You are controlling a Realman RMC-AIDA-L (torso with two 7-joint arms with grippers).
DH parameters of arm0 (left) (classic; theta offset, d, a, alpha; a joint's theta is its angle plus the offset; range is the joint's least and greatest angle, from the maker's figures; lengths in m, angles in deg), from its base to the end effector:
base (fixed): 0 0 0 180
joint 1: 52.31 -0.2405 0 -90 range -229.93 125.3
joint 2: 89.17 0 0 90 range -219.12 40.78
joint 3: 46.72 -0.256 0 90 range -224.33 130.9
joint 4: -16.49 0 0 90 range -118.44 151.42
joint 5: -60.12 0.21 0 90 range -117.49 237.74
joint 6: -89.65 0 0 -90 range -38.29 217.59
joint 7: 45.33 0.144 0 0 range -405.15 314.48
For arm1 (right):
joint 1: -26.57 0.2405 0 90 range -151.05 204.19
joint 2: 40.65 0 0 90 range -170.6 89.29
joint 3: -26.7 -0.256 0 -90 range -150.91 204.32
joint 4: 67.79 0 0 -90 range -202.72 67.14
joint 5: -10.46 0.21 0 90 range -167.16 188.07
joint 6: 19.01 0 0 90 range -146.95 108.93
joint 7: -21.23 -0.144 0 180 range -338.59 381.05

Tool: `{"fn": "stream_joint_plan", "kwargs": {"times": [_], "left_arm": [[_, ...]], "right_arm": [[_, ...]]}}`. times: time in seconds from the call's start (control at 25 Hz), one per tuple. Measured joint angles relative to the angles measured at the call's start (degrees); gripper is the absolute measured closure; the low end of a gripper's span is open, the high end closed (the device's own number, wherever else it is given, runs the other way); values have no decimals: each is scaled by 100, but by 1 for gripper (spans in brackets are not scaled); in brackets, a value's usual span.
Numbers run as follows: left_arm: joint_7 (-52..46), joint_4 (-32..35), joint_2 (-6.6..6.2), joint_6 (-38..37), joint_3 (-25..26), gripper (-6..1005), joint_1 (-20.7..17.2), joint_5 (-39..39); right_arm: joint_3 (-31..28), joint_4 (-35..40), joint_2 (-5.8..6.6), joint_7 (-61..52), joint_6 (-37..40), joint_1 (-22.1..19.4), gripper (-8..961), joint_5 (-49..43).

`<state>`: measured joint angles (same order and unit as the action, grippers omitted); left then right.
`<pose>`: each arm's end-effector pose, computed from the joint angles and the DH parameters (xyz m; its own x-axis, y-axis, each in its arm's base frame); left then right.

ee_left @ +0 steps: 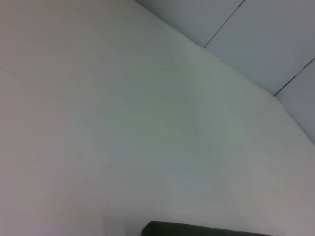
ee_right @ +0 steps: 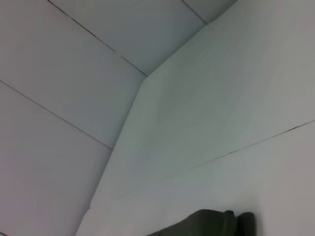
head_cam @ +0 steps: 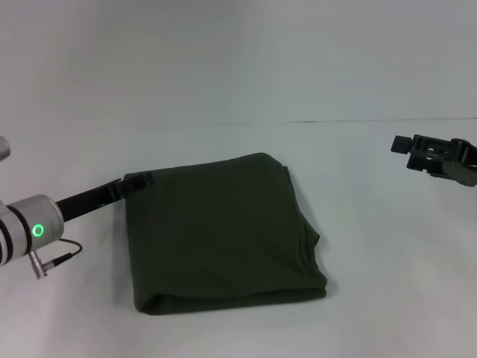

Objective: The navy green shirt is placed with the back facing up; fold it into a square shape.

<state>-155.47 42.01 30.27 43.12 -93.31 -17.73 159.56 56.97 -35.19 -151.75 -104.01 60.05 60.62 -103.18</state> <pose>-0.3025 0.3984 -0.0208 0.2132 0.6499 0.7295 0.9764 -0.1671 -0.1366 0.2920 0.3810 0.0690 0.1289 -0.7414 -0.6586 -0.9522 -0.2781 0.1266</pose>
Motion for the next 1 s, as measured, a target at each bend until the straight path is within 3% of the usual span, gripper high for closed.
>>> {"fn": "stream_joint_plan", "kwargs": {"times": [1.0], "left_arm": [[-34,83,48,-62,-293,107,92,137]], "right_arm": [[-18,0,10,0,-8,-4,133,4]]}}
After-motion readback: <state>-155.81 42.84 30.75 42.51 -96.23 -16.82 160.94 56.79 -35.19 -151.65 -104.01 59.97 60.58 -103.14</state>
